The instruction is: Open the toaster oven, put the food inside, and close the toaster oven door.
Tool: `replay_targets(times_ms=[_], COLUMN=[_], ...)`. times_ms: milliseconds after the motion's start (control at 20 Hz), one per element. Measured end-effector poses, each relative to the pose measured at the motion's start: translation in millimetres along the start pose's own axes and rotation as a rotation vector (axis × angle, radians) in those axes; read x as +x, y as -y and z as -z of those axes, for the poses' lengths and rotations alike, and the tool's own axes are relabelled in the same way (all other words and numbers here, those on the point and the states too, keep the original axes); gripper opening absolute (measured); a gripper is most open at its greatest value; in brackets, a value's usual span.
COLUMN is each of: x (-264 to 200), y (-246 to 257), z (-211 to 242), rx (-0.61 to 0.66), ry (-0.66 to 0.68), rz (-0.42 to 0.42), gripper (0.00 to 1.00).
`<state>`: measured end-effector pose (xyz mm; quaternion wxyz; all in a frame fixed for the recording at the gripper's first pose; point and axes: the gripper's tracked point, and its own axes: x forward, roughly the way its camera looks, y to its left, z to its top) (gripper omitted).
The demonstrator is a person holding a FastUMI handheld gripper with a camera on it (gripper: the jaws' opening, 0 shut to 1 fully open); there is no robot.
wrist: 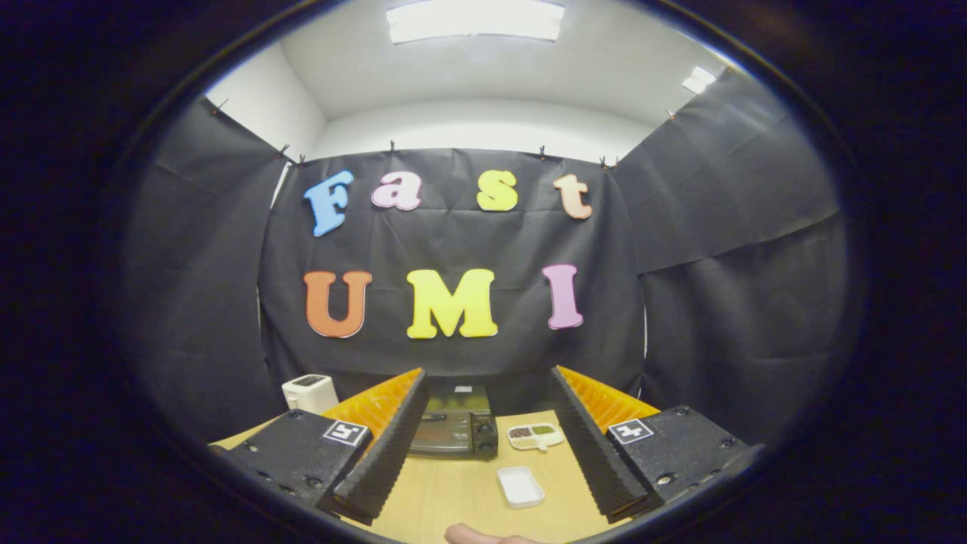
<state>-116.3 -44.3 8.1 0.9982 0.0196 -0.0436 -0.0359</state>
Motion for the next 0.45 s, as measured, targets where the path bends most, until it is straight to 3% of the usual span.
replay_targets(times_ms=[100,450], x=[-4.1,-7.4], y=[0.4,-21.3], z=[3.7,24.7], rx=[0.014,0.004], ry=[0.005,-0.052], rz=[0.020,-0.046], gripper=[1.00,1.00])
